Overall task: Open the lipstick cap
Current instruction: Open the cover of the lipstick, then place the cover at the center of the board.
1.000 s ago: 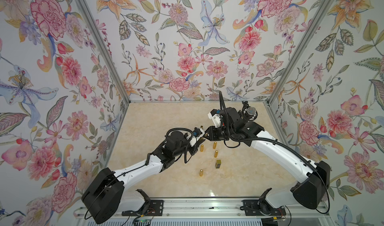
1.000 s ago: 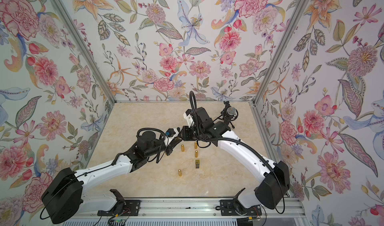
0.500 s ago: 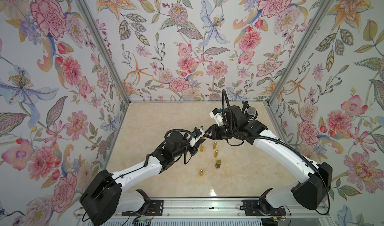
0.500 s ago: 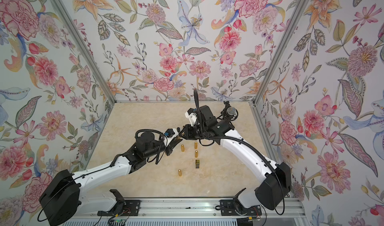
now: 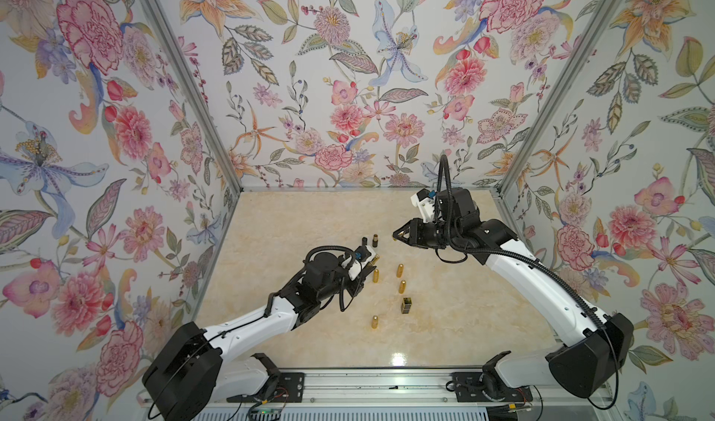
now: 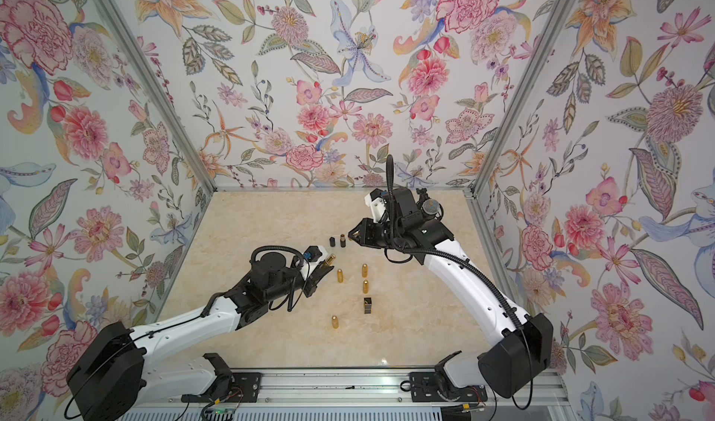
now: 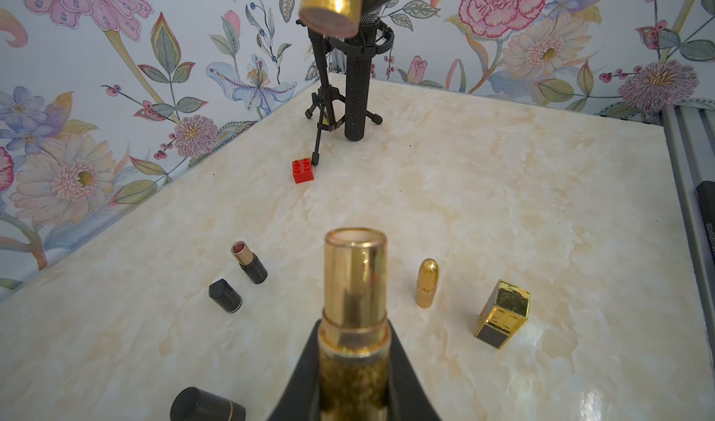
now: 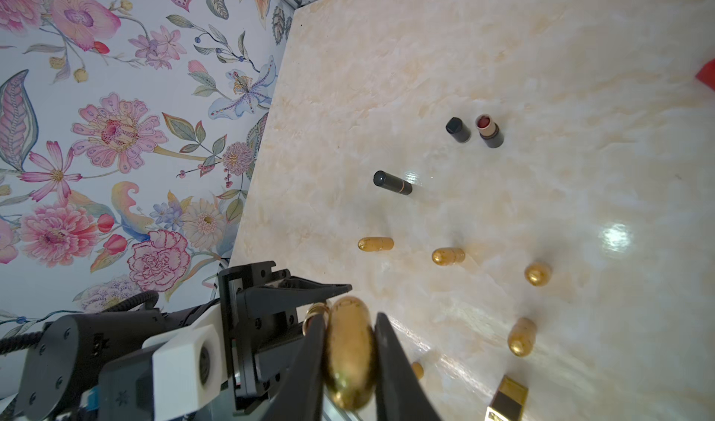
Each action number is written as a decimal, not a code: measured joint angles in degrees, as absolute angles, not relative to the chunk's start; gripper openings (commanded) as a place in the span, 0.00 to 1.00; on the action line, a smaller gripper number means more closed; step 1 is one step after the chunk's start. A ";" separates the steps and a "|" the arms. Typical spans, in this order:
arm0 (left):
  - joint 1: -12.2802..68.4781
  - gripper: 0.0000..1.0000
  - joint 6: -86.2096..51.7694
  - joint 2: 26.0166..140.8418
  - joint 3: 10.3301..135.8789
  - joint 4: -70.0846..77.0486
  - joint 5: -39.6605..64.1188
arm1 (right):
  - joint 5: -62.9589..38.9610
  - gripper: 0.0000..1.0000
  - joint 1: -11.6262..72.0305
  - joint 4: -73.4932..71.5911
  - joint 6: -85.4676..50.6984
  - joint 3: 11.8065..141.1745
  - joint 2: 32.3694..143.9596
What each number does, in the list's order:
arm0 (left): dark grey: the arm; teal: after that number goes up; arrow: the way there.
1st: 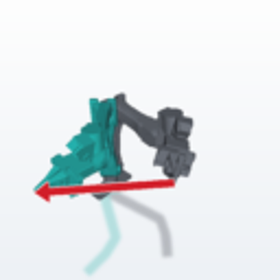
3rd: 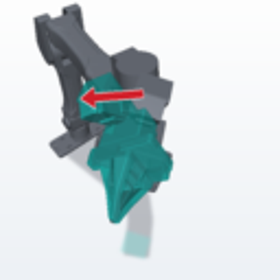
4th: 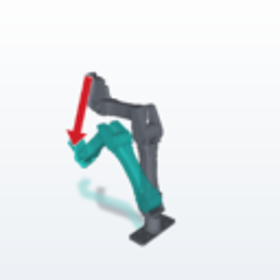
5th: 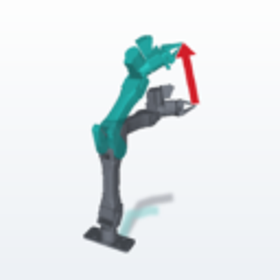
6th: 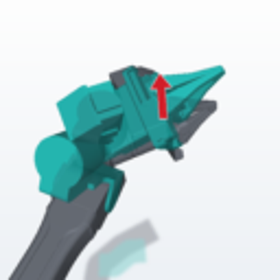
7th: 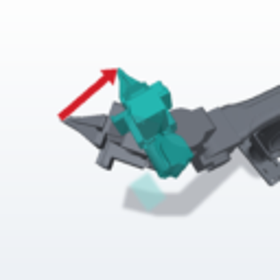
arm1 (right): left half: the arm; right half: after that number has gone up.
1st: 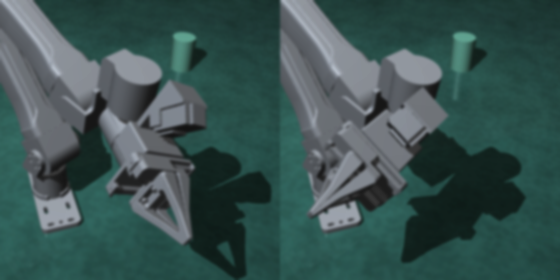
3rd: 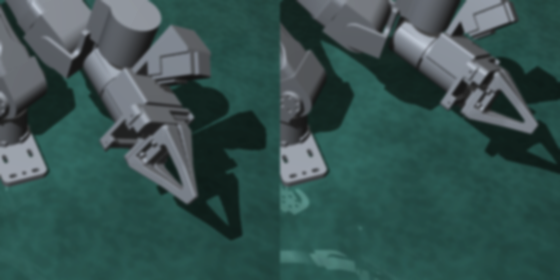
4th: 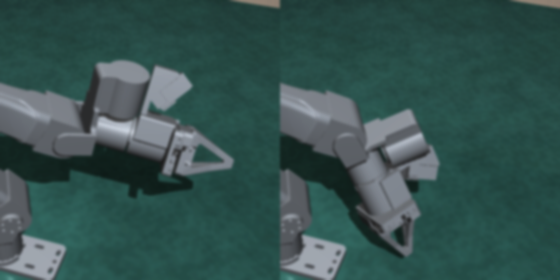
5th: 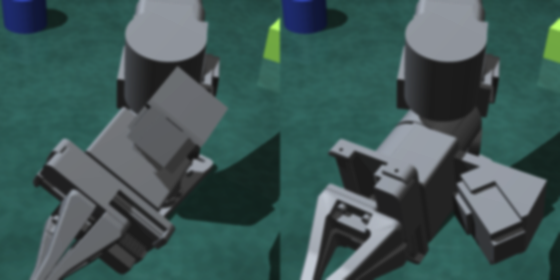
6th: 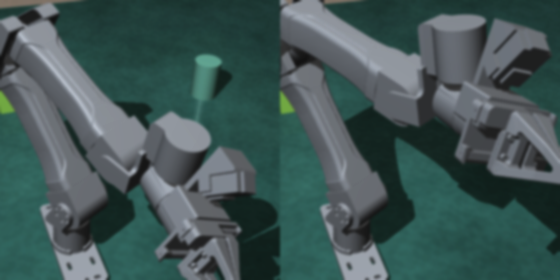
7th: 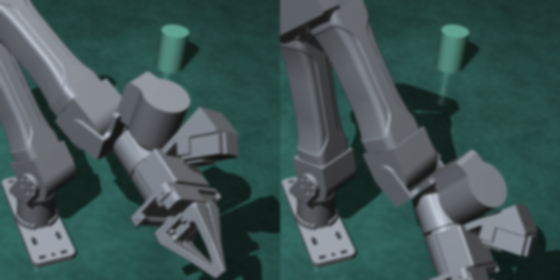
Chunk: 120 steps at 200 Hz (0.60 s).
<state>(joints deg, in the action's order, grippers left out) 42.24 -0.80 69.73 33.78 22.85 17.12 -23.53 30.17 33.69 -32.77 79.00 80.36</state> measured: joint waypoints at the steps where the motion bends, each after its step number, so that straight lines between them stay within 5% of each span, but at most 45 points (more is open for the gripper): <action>1: 42.24 0.07 -0.89 69.67 33.74 22.90 17.10 | -23.53 0.22 30.09 33.69 -32.75 78.98 80.38; 120: 41.76 0.07 -6.31 67.46 30.61 30.81 12.78 | 1.61 0.21 27.33 32.18 -26.06 83.02 109.82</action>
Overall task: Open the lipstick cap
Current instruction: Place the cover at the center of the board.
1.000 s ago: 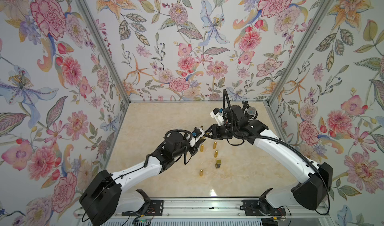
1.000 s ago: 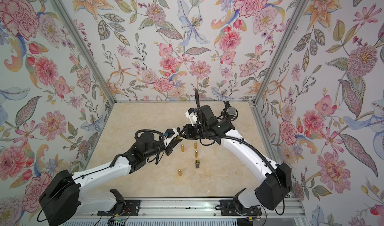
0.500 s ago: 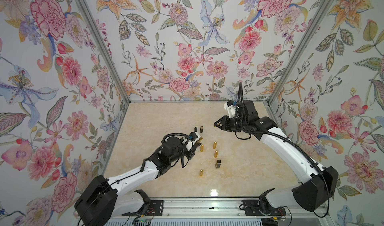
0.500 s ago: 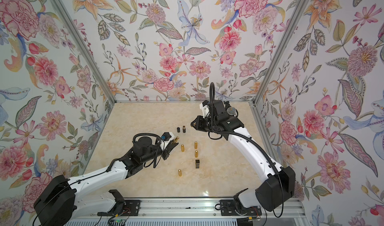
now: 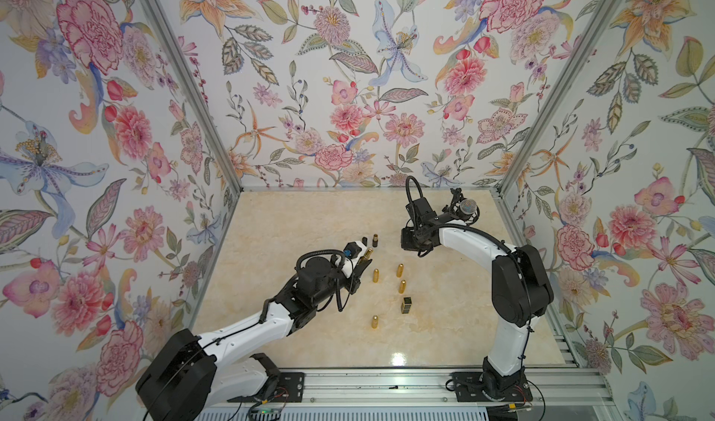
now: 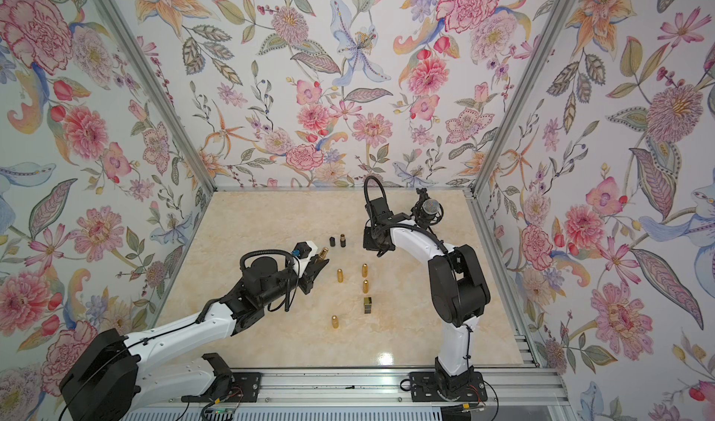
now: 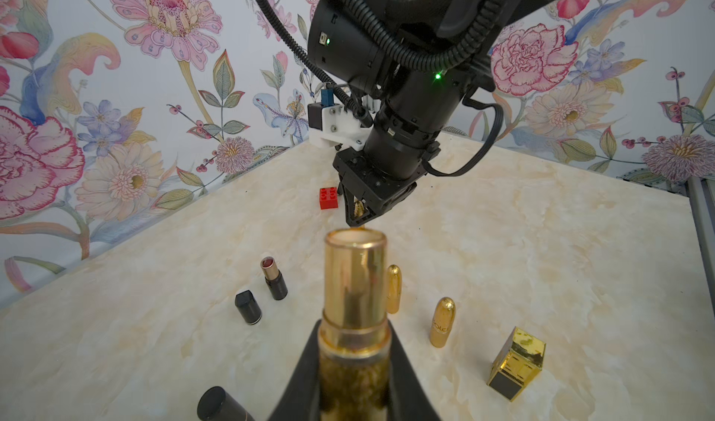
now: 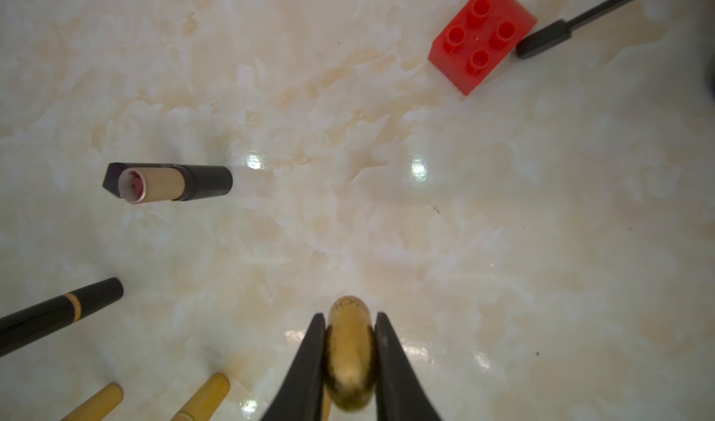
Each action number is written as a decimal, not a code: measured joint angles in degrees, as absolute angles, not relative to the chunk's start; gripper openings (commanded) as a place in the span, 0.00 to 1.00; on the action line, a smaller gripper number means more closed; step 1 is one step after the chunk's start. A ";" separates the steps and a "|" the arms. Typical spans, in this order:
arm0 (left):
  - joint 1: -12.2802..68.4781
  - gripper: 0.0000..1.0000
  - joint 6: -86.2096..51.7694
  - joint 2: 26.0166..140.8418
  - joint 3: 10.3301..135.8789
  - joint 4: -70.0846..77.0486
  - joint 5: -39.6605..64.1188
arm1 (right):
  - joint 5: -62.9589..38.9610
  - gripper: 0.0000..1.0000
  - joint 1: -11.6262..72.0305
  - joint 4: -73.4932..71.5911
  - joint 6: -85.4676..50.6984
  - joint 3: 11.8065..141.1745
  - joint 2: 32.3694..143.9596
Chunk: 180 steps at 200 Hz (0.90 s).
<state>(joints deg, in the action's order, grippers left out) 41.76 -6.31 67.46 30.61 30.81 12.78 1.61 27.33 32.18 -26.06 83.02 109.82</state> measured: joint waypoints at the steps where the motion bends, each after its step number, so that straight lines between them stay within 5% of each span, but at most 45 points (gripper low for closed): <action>1: 41.74 0.07 -6.35 67.48 30.59 30.85 12.78 | 1.78 0.21 27.35 32.16 -26.04 83.22 110.08; 180: 40.38 0.07 -7.11 67.64 29.47 34.79 11.55 | 5.65 0.25 27.90 30.17 -24.77 91.64 123.57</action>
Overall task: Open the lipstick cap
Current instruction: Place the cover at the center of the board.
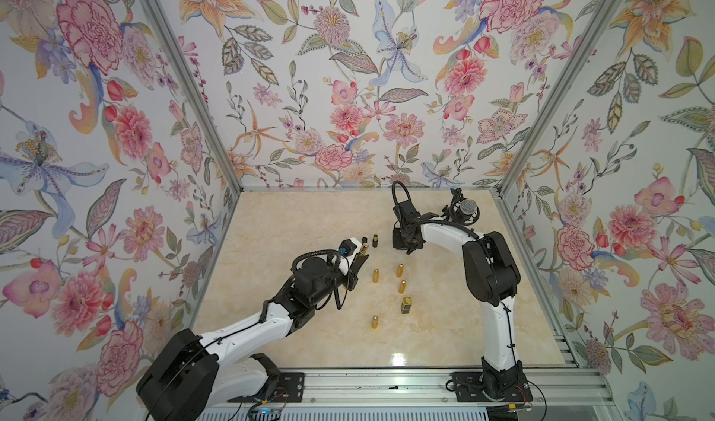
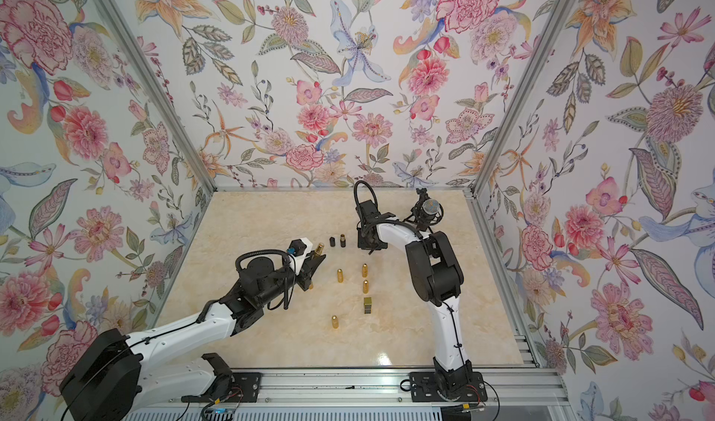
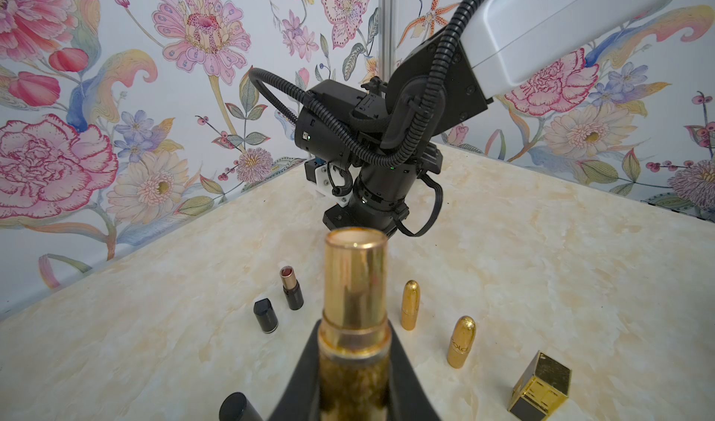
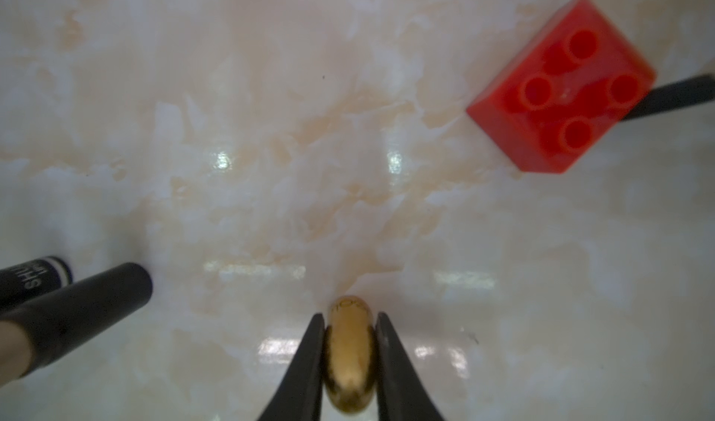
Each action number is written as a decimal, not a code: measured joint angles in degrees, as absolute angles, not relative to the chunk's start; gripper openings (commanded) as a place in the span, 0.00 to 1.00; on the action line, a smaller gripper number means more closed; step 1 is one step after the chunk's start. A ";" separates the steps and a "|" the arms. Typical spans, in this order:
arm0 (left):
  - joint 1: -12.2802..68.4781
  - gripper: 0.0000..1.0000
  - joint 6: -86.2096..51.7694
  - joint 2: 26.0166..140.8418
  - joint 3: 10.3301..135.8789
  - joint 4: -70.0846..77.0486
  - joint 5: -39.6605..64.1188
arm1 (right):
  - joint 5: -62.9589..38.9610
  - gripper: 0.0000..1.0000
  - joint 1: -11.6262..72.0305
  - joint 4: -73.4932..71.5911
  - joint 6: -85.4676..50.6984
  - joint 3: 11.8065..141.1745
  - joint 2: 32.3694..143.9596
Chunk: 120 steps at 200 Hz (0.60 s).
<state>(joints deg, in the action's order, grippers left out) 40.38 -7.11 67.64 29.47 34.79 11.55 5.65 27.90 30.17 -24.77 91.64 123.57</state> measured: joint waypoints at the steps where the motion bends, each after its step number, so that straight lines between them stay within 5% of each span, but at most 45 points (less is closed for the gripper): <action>1: 40.38 0.07 -7.14 67.66 29.47 34.79 11.55 | 5.65 0.26 27.90 30.20 -24.80 91.64 123.57; 120: 40.23 0.07 -7.97 67.92 29.47 34.79 11.70 | 5.06 0.48 28.27 30.72 -24.18 90.43 120.46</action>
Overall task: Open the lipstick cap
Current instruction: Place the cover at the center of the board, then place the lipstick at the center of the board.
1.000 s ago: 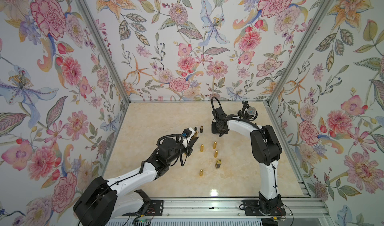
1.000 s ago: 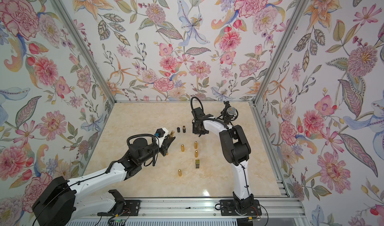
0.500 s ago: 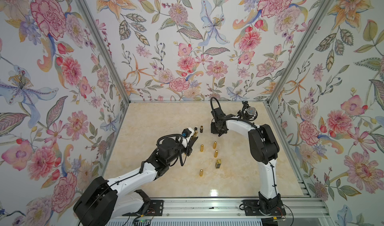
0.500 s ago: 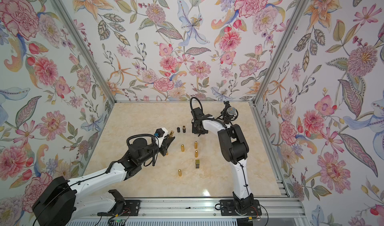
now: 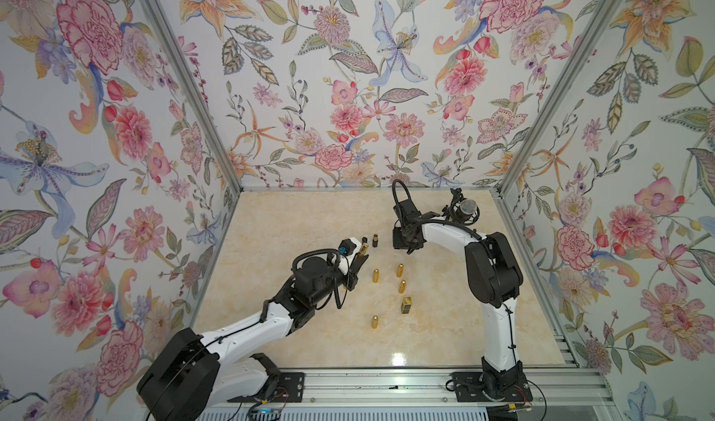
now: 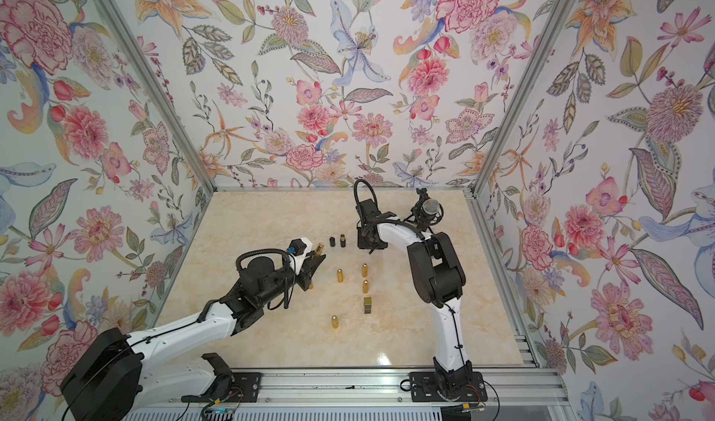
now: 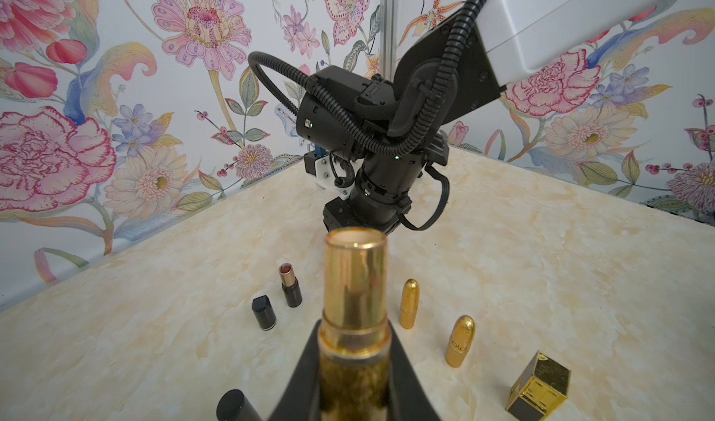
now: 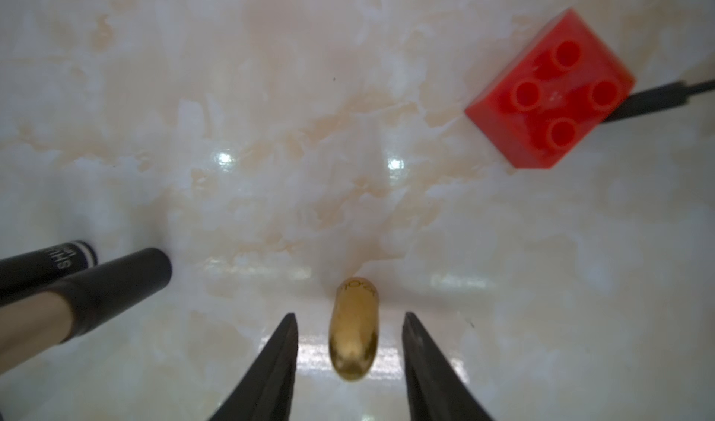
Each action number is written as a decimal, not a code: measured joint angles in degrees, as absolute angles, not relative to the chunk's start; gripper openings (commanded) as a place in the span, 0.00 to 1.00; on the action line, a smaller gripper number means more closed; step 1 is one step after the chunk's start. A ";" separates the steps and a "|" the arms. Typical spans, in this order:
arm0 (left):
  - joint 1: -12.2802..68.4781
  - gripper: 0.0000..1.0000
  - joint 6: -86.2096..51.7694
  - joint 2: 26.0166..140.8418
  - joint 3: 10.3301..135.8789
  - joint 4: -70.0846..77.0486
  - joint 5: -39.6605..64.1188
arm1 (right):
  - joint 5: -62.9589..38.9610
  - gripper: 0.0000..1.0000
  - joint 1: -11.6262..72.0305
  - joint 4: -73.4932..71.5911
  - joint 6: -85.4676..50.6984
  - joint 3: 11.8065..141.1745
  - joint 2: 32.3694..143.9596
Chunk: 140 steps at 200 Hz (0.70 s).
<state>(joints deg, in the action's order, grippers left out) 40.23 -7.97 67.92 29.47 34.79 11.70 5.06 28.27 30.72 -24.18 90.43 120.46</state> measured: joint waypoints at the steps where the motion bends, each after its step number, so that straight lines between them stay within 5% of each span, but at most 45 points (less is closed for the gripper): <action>1: 40.23 0.07 -7.99 67.92 29.47 34.79 11.73 | 4.91 0.48 28.27 30.74 -24.18 90.24 120.07; 79: 40.16 0.06 -9.65 70.54 30.50 35.42 13.52 | -4.93 0.51 32.14 30.59 -24.16 77.87 88.71; 140: 40.12 0.06 -11.64 74.28 33.04 37.23 15.51 | -15.75 0.53 38.54 27.99 -27.57 72.73 79.50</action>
